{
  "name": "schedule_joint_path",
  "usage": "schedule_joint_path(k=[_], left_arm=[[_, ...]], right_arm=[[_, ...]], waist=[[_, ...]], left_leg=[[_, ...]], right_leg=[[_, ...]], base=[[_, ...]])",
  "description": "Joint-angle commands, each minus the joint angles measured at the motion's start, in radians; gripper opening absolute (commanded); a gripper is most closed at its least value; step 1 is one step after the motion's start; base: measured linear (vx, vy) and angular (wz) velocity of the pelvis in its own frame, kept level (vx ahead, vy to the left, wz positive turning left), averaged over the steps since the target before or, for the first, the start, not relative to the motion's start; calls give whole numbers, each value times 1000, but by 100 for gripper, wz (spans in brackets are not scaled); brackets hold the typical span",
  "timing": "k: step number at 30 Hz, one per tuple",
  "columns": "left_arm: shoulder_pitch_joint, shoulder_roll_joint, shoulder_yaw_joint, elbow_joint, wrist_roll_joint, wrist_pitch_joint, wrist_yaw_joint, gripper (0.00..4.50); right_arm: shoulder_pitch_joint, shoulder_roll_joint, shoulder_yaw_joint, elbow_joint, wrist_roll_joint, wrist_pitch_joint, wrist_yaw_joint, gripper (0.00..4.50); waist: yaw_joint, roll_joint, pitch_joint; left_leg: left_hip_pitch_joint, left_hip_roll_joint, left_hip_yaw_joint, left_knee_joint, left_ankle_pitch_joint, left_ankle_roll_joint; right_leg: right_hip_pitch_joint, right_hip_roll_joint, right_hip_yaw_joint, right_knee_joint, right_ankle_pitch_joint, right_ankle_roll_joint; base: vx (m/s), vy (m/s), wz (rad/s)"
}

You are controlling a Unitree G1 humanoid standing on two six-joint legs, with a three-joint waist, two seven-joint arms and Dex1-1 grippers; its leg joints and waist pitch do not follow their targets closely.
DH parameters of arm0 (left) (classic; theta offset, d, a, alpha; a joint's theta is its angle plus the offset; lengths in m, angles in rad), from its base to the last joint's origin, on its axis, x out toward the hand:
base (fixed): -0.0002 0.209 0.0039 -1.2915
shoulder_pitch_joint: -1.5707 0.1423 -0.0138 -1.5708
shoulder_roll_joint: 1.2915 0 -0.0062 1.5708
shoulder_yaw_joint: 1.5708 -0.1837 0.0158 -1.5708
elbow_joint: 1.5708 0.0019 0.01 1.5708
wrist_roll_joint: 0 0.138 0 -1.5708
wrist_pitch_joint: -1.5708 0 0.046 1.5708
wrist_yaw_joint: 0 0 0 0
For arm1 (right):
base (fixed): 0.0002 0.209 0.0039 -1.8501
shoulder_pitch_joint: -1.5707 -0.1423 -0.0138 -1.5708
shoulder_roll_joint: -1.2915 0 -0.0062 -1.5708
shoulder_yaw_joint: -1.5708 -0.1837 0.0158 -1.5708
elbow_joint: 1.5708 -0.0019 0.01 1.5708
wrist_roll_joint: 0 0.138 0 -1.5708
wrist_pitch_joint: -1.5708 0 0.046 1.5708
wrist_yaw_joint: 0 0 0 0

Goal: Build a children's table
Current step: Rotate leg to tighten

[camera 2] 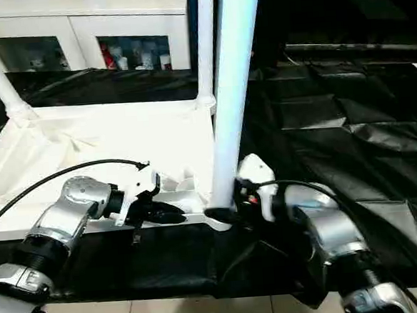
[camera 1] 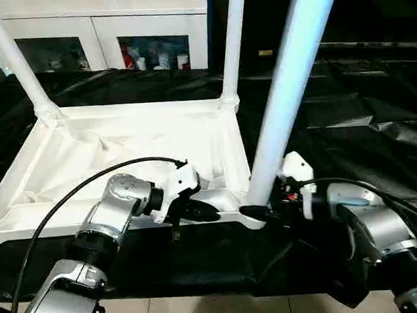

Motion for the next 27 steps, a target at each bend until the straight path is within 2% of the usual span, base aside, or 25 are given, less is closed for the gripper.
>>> schedule_joint_path(k=[1,3,8,9,11,14,18,22,25,26,27], left_arm=[[20,-9,-2,-22,-37,10,-20,0],[22,-9,-1,-26,-37,13,-17,0],[31,-6,-5,-45,-40,31,-25,0],[32,-6,-5,-47,-41,34,-26,0],[34,-5,-6,-49,-41,35,-24,0],[35,-4,-5,-50,-41,36,-21,0],[36,-6,-1,-50,-36,41,0,0],[8,-48,13,9,-4,38,119,0],[-20,-89,23,61,16,41,215,0],[-59,-154,31,127,39,41,345,0],[-59,-154,31,127,39,41,345,0]], right_arm=[[-13,-11,-2,17,-24,-1,-10,387],[-12,-12,-1,16,-24,-1,-8,358],[-7,-20,0,14,-13,7,12,328],[-6,-22,0,15,-10,9,17,309],[-5,-25,0,17,-5,12,23,305],[-3,-25,-1,18,-3,16,21,270],[-5,-10,-6,33,-6,25,-9,248],[-8,47,-38,73,-12,45,-129,245],[-14,94,-59,117,-39,45,-259,244],[-16,165,-91,156,-60,63,-435,244],[-16,165,-91,156,-60,63,-435,243]], waist=[[-2,-13,-59],[-2,-15,-59],[-2,-14,-60],[-2,-15,-60],[-2,-15,-61],[-1,-15,-61],[-1,-17,-61],[-6,-17,-60],[-16,-18,-56],[-20,-25,-56],[-22,-22,-55]], left_leg=[[19,68,-29,-64,-234,36],[18,68,-29,-63,-231,39],[18,69,-29,-62,-219,44],[18,68,-28,-61,-212,47],[17,68,-28,-60,-205,53],[18,67,-27,-59,-203,53],[17,67,-28,-59,-200,53],[18,65,-29,-61,-218,42],[21,62,-33,-63,-264,13],[21,61,-33,-63,-273,9],[21,61,-34,-65,-274,3]], right_leg=[[32,-70,49,-62,-264,-227],[33,-71,49,-62,-262,-227],[34,-70,48,-59,-247,-230],[34,-69,48,-58,-235,-233],[35,-68,48,-56,-224,-237],[35,-69,48,-57,-226,-238],[36,-69,47,-56,-223,-239],[34,-70,47,-61,-260,-231],[31,-71,47,-71,-348,-207],[29,-71,47,-76,-372,-195],[26,-71,48,-75,-380,-191]], base=[[0,0,0],[0,0,0],[0,0,0],[0,0,0],[0,0,0],[0,0,0],[0,0,0],[0,0,0],[0,0,0],[0,0,0],[0,0,0]])
